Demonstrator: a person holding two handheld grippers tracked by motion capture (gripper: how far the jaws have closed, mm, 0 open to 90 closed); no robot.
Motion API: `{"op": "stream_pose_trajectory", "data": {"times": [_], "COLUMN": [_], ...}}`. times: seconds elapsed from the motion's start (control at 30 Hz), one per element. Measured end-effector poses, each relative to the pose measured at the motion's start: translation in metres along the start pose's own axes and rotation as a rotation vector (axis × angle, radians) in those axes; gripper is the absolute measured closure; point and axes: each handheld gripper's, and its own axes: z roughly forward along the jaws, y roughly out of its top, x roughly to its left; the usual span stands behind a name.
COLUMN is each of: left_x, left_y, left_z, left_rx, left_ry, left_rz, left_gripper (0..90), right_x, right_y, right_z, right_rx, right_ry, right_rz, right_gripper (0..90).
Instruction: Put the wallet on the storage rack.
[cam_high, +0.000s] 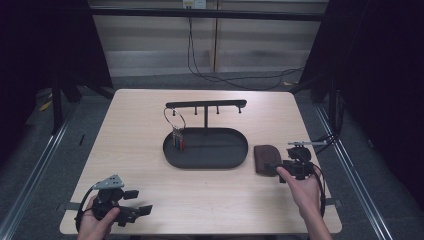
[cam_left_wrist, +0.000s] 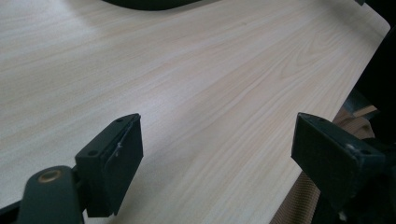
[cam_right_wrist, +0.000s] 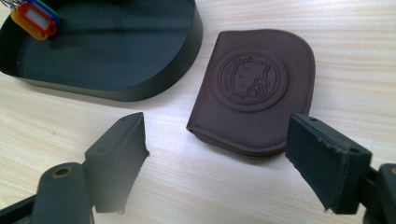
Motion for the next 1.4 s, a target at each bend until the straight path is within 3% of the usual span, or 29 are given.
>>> {"op": "stream_pose_trajectory", "data": {"times": [0.2, 0.5, 0.53, 0.63, 0.87, 1.1, 1.2, 1.4], "left_x": [0.006, 0.008, 0.009, 0.010, 0.011, 0.011, 0.011, 0.011], "left_y": [0.001, 0.001, 0.002, 0.002, 0.002, 0.002, 0.002, 0.002], "left_z": [0.002, 0.002, 0.002, 0.003, 0.002, 0.002, 0.002, 0.002], "left_rx": [0.015, 0.010, 0.013, 0.021, 0.019, 0.022, 0.023, 0.024], "left_ry": [0.013, 0.014, 0.014, 0.028, 0.030, 0.031, 0.035, 0.033], "left_rz": [0.011, 0.011, 0.013, 0.004, -0.001, 0.002, 0.008, 0.007], "left_gripper": [16.3, 16.4, 16.4, 16.4, 16.6, 17.0, 17.0, 17.1], "right_x": [0.000, -0.003, -0.005, -0.007, -0.014, -0.014, -0.016, -0.018], "right_y": [0.024, 0.044, 0.048, 0.052, 0.065, 0.073, 0.072, 0.071], "right_z": [0.002, 0.015, 0.019, 0.026, 0.038, 0.050, 0.062, 0.071], "right_rx": [0.080, 0.158, 0.198, 0.246, 0.342, 0.392, 0.469, 0.487], "right_ry": [-0.063, -0.082, -0.103, -0.130, -0.157, -0.170, -0.183, -0.177], "right_rz": [0.016, 0.016, 0.031, 0.034, 0.058, 0.062, 0.073, 0.102], "right_gripper": [23.3, 25.7, 27.4, 27.2, 25.8, 23.1, 22.6, 20.5]}}
